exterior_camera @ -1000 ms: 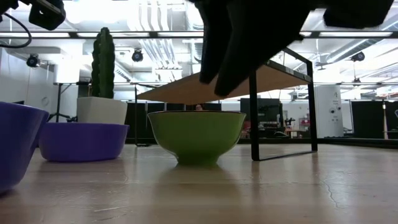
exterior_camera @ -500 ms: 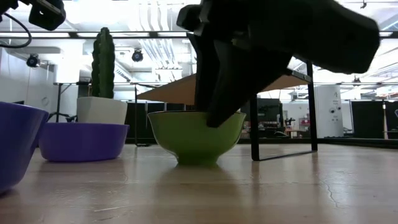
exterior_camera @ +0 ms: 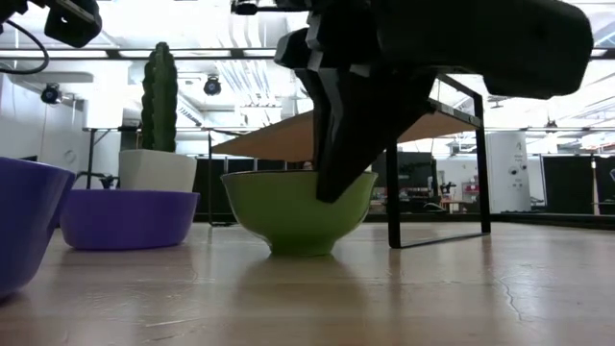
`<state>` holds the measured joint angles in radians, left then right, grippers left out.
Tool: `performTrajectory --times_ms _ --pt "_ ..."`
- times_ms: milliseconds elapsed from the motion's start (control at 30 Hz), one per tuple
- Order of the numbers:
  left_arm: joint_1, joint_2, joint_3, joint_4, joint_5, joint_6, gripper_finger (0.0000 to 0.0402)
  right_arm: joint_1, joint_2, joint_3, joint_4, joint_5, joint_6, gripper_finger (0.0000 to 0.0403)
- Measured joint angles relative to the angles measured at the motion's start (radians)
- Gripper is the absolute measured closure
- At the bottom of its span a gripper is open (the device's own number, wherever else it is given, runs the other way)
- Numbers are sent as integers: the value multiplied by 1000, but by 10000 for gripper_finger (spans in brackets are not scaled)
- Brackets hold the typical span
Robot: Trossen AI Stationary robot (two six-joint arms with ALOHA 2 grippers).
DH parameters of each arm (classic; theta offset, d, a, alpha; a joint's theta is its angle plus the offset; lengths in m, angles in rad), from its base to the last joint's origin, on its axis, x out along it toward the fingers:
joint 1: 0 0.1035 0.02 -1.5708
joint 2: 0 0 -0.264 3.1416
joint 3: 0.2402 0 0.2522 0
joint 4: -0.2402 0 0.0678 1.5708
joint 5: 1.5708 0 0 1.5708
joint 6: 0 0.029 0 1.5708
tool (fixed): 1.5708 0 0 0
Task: Pick & Place Mini bowls
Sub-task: Stack the top white patterned bowl on the other white patterned bowl on the shelf
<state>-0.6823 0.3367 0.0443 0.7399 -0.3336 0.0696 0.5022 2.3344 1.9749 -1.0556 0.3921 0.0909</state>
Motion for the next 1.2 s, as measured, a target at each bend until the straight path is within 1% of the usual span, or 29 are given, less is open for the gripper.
performTrajectory --times_ms 133,233,467,600,633,733,933,1200 --pt "0 0 0 0 0 0 401 9 0 28 -16 -7 -17 390" --pt "0 0 0 0 0 0 401 20 0 79 -21 -9 -30 391" --pt "0 0 0 0 0 0 401 34 0 248 -139 0 -46 391" --pt "0 0 0 0 0 0 401 39 -2 368 -236 38 -58 392" --pt "0 0 0 0 0 0 401 40 -6 384 -248 49 -68 392" --pt "0 0 0 -1 0 0 401 42 -50 370 -245 76 -113 392" --pt "0 2 0 -2 -1 1 401 37 -112 381 -262 163 -143 392" --pt "0 3 0 -18 -1 1 401 33 -179 381 -343 378 -153 392"
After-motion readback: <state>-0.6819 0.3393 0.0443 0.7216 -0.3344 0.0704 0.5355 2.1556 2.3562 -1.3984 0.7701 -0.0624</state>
